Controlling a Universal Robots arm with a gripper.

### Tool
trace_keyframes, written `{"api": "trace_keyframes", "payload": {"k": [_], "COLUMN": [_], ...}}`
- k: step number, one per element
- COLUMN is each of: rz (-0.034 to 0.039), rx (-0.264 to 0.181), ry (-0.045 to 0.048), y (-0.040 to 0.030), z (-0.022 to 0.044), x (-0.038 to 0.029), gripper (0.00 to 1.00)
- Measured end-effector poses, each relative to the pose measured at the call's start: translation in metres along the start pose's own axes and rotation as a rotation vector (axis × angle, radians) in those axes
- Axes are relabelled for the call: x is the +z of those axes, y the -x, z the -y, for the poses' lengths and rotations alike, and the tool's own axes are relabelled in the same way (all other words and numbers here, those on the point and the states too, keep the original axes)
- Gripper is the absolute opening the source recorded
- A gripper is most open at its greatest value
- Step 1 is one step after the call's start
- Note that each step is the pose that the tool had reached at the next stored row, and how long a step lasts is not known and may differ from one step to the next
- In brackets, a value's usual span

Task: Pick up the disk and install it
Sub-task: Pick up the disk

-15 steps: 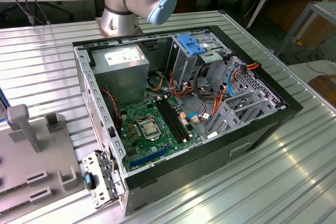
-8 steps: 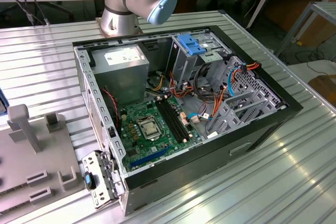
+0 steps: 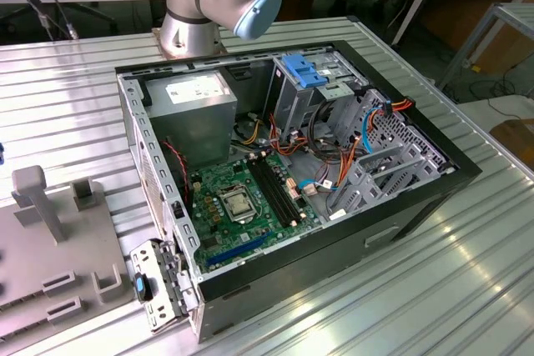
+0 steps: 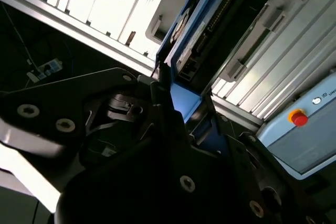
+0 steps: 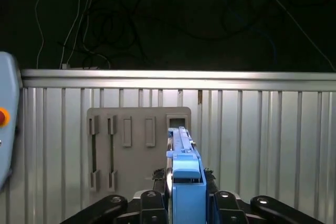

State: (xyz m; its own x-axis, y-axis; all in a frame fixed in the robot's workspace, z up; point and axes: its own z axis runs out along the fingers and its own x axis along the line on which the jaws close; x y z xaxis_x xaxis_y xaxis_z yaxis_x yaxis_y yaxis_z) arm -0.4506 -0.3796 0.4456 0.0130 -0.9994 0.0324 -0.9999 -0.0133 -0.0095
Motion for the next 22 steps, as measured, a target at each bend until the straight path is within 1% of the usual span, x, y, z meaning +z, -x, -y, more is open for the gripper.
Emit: {"api": "trace_keyframes", "payload": {"k": [1, 2, 3, 5, 6, 8, 9, 11, 12, 15, 16, 17, 22], "rz": [0.0001, -0.0001, 0.0001, 0.0001, 0.0000, 0.0000, 0.0000, 0.0001, 0.0005, 0.0006, 0.0006, 0.0007, 0.0014], "rx": [0.000, 0.000, 0.000, 0.000, 0.000, 0.000, 0.000, 0.000, 0.000, 0.000, 0.000, 0.000, 0.000], "ry": [-0.0002, 0.0000, -0.0002, -0.0002, 0.0000, -0.0001, 0.0001, -0.0002, -0.0001, -0.0001, 0.0000, 0.0002, -0.0001], "y": [-0.0001, -0.0004, -0.0007, -0.0010, -0.0012, -0.0014, -0.0016, -0.0019, -0.0021, -0.0025, -0.0027, -0.0027, -0.0027], "z": [0.0000, 0.0001, 0.0002, 0.0003, 0.0004, 0.0005, 0.0005, 0.0005, 0.0006, 0.0008, 0.0008, 0.0008, 0.0008], "x": [-0.0043, -0.0116, -0.0204, -0.0303, -0.0373, -0.0446, -0.0497, -0.0571, -0.0654, -0.0795, -0.0822, -0.0834, -0.0833], "gripper": [0.37, 0.37, 0.37, 0.37, 0.37, 0.37, 0.37, 0.37, 0.37, 0.37, 0.37, 0.37, 0.37]}}
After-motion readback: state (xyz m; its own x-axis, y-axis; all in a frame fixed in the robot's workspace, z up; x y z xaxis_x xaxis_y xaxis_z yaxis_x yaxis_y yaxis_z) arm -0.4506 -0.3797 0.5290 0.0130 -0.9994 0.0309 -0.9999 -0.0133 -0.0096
